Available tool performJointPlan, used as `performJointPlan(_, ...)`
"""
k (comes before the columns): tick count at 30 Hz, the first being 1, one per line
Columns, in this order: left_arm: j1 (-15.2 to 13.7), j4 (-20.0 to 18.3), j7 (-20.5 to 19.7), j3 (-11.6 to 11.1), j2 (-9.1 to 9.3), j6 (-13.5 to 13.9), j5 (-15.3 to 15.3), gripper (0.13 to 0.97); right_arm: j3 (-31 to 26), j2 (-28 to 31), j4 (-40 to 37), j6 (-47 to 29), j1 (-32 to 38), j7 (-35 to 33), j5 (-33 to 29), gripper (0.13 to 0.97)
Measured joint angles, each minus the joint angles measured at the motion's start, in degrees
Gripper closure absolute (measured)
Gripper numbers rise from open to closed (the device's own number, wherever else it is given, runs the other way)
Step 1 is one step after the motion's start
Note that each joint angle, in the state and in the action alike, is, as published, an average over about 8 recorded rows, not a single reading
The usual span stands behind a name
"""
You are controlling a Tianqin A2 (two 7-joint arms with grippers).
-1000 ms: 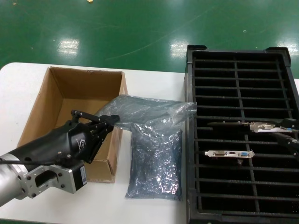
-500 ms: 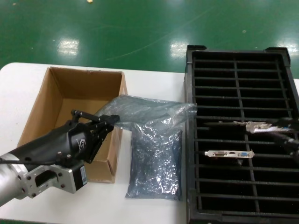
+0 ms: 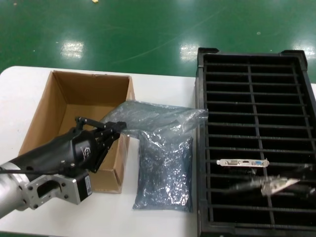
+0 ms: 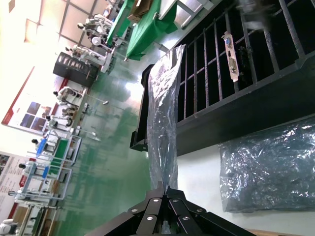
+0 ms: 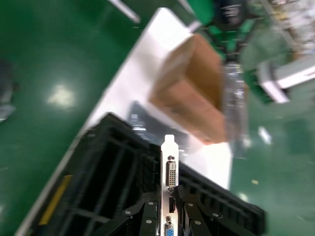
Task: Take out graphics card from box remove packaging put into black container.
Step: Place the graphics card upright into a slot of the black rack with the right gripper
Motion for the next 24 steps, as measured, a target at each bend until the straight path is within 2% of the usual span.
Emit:
performJointPlan(5, 0.00, 0.00, 0.00, 0.00, 0.00, 0.00, 0.00, 0.958, -7.86, -1.91, -0.52, -5.50, 8.90, 2.42, -5.13, 0.907)
performJointPlan(14, 0.00, 0.00, 0.00, 0.00, 0.00, 0.00, 0.00, 0.958, -19.80, -12.65, -3.96, -14.87, 25.34, 11.77, -19.57, 0.907)
performJointPlan(19, 0.00, 0.00, 0.00, 0.00, 0.00, 0.00, 0.00, 0.958, -22.90, -16.35, -5.87, -19.82, 30.71, 18.05, -24.21, 0.907)
performJointPlan(24, 0.00, 0.00, 0.00, 0.00, 0.00, 0.00, 0.00, 0.958, -23.60, -18.02, -7.55, -23.40, 33.57, 22.86, -24.04, 0.907)
